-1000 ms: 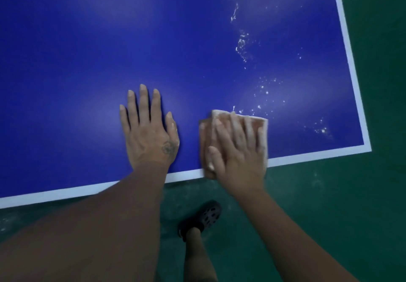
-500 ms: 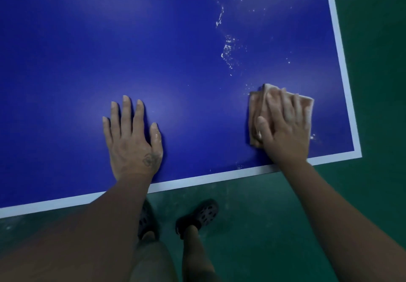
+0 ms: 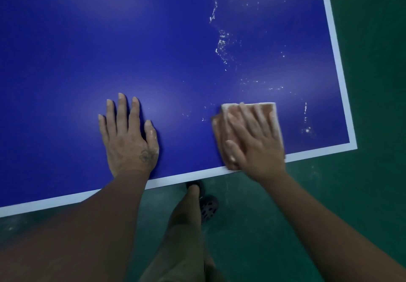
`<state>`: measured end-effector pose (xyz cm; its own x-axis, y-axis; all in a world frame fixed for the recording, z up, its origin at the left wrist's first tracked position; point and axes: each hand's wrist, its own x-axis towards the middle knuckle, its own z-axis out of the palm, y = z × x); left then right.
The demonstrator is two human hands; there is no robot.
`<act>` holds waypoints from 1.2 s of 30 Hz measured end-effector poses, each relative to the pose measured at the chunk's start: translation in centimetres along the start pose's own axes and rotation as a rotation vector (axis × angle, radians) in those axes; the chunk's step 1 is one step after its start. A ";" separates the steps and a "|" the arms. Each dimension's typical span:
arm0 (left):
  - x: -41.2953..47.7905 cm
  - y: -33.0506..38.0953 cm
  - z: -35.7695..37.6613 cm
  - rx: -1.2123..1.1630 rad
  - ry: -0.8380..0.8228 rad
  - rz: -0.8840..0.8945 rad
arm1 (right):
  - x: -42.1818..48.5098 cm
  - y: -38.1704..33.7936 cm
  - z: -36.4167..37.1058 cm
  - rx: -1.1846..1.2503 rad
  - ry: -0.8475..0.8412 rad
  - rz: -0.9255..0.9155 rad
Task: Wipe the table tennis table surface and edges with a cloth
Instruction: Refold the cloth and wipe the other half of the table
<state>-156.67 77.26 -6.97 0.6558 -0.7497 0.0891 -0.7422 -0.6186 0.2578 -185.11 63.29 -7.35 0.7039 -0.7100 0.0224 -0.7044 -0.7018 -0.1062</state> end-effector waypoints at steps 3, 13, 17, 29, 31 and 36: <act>-0.1 0.0 -0.1 0.005 -0.011 0.000 | -1.7 5.9 -1.3 -0.036 -0.054 0.106; 0.0 0.3 -0.4 0.003 -0.032 -0.008 | 1.8 -1.4 -0.6 -0.032 -0.005 0.120; -0.3 0.4 -0.4 0.013 -0.036 -0.002 | 6.1 -8.4 1.1 0.092 0.013 0.122; 0.0 0.0 0.1 0.034 -0.035 0.008 | 3.8 1.4 -0.6 -0.052 -0.014 0.308; 0.0 -0.1 0.3 0.035 -0.030 0.004 | 1.7 -1.0 -0.4 -0.041 -0.039 0.203; -0.1 -0.1 0.2 0.008 -0.019 0.006 | 3.4 -10.1 1.0 0.049 -0.048 -0.016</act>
<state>-156.67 77.35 -7.24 0.6488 -0.7576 0.0720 -0.7471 -0.6162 0.2493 -175.51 67.99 -7.22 0.7191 -0.6945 -0.0227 -0.6888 -0.7081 -0.1551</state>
